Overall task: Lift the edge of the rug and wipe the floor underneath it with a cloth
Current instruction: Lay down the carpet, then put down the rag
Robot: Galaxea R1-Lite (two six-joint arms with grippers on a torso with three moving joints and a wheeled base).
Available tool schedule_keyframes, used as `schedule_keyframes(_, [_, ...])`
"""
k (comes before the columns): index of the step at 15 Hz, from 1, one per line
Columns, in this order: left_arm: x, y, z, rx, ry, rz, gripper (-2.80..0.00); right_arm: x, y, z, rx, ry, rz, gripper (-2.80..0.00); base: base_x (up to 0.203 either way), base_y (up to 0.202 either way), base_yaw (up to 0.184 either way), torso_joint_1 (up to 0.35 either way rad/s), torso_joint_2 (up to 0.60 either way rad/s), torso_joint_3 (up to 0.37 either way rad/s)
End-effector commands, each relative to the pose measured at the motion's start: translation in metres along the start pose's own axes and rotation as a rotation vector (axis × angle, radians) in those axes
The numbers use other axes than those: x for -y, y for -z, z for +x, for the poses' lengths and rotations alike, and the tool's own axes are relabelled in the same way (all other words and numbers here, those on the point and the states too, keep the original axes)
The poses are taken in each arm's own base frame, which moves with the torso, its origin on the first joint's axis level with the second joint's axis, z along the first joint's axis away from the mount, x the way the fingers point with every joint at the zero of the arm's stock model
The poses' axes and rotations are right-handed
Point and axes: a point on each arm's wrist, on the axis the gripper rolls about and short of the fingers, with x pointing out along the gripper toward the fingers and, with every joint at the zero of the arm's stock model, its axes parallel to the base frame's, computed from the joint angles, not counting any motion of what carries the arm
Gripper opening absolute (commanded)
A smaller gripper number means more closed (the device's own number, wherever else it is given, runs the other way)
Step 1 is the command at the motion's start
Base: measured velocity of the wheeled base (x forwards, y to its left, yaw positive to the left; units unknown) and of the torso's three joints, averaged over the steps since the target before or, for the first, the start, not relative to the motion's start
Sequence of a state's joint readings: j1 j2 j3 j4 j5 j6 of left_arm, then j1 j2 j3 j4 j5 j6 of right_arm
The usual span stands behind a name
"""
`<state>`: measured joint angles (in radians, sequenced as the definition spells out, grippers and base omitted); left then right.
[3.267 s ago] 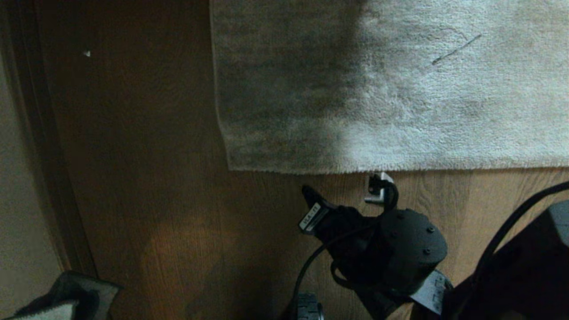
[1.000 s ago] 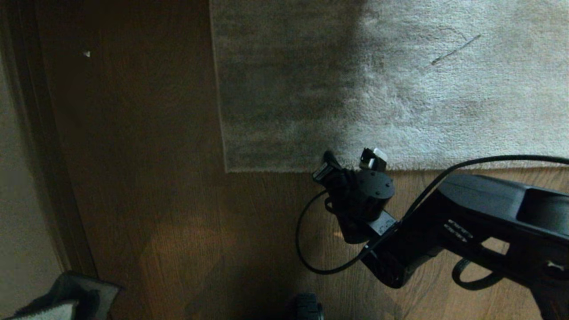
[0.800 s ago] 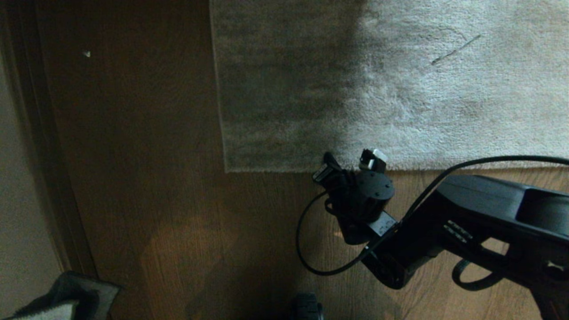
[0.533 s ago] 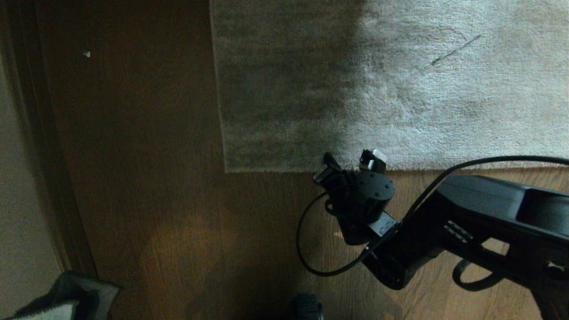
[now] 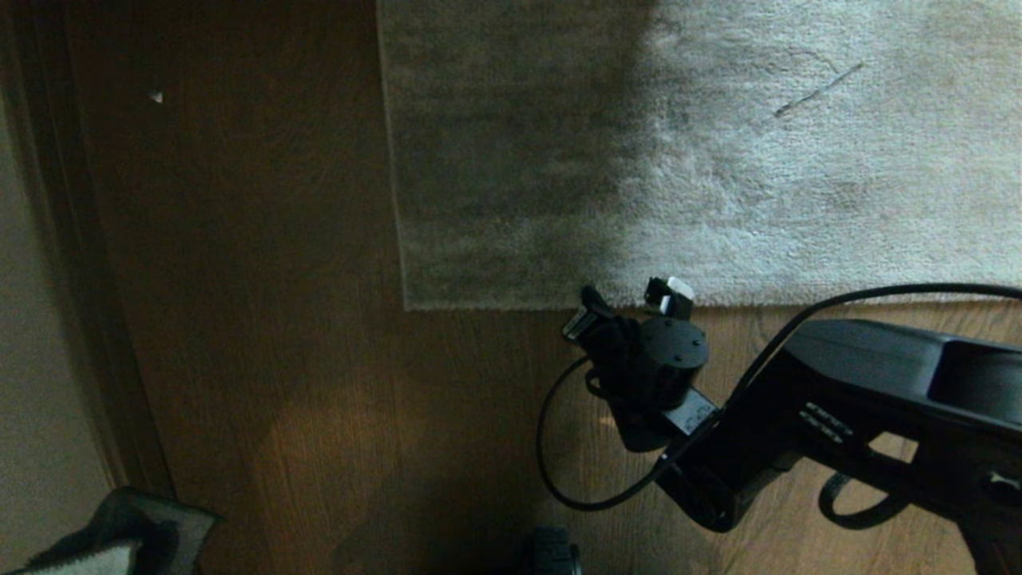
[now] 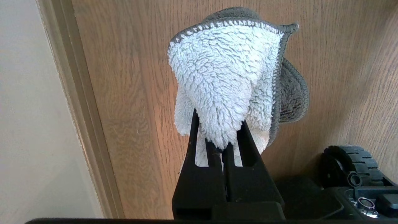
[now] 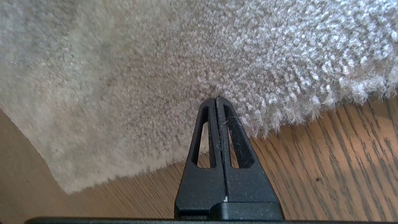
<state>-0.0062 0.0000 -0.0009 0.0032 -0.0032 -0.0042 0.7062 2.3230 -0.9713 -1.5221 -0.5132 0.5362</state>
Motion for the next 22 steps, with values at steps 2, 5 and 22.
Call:
schedule_keyframes(2, [0.0, 0.0, 0.0, 0.0, 0.0, 0.0, -2.8, 0.001, -0.003, -0.005, 0.02, -0.008, 0.008, -2.8, 0.0, 0.0, 0.0, 0.0, 0.0, 0.0])
schedule_keyframes(5, [0.0, 0.0, 0.0, 0.001, 0.0, 0.0, -2.8, 0.003, -0.014, -0.018, -0.001, 0.004, -0.016, -2.8, 0.0, 0.0, 0.0, 0.0, 0.0, 0.0])
schedule_keyframes(22, [0.0, 0.0, 0.0, -0.001, 0.0, 0.0, -2.8, 0.08, -0.191, -0.206, 0.177, 0.256, -0.258, -2.8, 0.0, 0.0, 0.0, 0.0, 0.0, 0.0])
